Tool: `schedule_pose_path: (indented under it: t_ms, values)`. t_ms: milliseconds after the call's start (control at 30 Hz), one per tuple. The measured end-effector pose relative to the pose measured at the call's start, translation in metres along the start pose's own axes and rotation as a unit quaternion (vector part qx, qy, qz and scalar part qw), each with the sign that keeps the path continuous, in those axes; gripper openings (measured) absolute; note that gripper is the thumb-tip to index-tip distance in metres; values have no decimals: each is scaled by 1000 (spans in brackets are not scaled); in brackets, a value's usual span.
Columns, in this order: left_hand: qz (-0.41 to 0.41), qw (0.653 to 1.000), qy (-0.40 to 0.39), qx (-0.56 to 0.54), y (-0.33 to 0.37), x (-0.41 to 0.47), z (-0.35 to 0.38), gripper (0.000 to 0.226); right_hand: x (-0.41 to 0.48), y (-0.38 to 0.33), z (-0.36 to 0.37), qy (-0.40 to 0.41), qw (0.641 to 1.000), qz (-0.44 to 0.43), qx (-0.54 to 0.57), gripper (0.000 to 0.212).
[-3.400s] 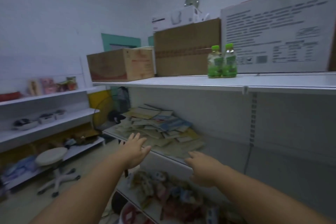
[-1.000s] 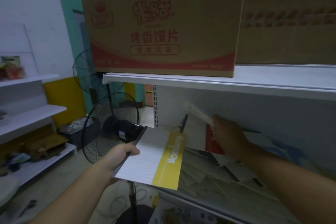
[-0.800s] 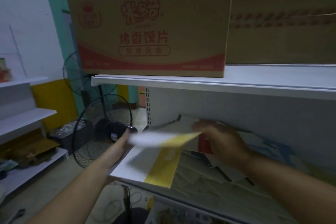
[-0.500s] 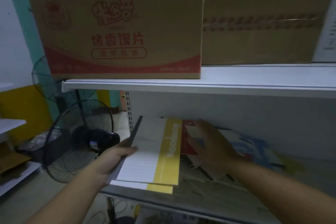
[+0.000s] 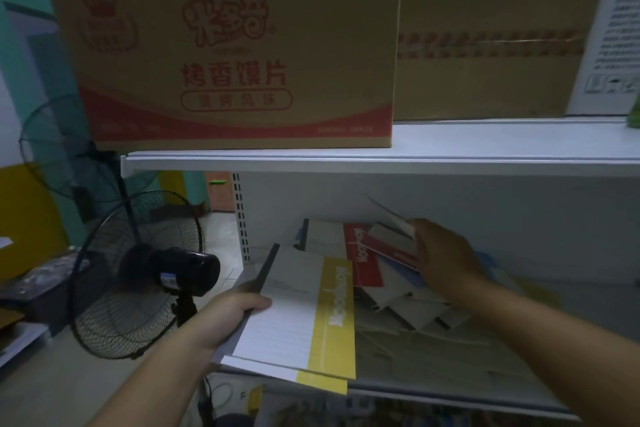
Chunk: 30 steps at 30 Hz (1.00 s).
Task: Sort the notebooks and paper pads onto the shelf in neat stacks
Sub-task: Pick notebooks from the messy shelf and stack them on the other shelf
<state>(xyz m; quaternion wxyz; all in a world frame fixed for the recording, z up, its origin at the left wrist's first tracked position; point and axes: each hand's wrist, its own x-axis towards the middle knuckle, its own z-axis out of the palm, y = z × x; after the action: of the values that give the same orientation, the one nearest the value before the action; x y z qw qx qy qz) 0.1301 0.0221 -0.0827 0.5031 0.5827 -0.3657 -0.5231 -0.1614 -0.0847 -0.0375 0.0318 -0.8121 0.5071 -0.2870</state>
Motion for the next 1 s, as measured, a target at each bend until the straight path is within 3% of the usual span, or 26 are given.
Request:
schedule_pose_path:
  t_ms: [33, 100, 167, 200, 267, 367, 433, 467, 533, 567, 600, 667, 733, 800, 1000]
  values:
    - [2, 1000, -9, 11, 2, -2, 3, 40, -8, -7, -6, 12, 999, -46, 4, 26]
    - [3, 999, 3, 35, 6, -8, 12, 44, -29, -18, -15, 73, 969, -236, -27, 40]
    - [9, 999, 13, 32, 8, -15, 28, 24, -57, -22, -16, 25, 925, -375, -55, 35]
    - [11, 999, 19, 30, 9, -21, 38, 23, -71, -20, -15, -16, 907, -416, -64, 35]
    - [24, 998, 32, 48, 7, -29, 63, 42, -93, -9, -18, -66, 886, -456, -51, 37]
    - [64, 995, 34, 62, 1, -41, 114, 44, -124, 26, -32, -86, 884, -459, -20, 28]
    - [68, 995, 11, 67, -8, -47, 161, 33, -148, 50, -53, -111, 907, -406, 22, 21]
    - [73, 995, 0, 70, -14, -50, 186, 28, -159, 65, -64, -105, 929, -353, 37, 36]
    - [72, 995, -16, 67, -23, -59, 243, 18, -178, 100, -85, -58, 979, -177, 88, 73]
    - [67, 996, -25, 62, -27, -63, 273, 16, -185, 118, -97, -38, 991, -54, 114, 78]
    - [58, 996, -38, 54, -32, -66, 302, 15, -193, 136, -110, -43, 987, 62, 143, 72]
    - [48, 997, -51, 35, -44, -75, 359, 16, -211, 175, -128, -86, 931, 217, 281, 51]
    - [40, 996, -73, 10, -61, -79, 413, 29, -233, 217, -144, -83, 880, 276, 377, 44]
    - [34, 995, -98, -2, -76, -90, 466, 23, -257, 254, -166, -34, 848, 323, 419, 46]
    - [-42, 984, -168, -36, -107, -112, 600, 28, -320, 348, -227, 52, 813, 417, 403, 41]
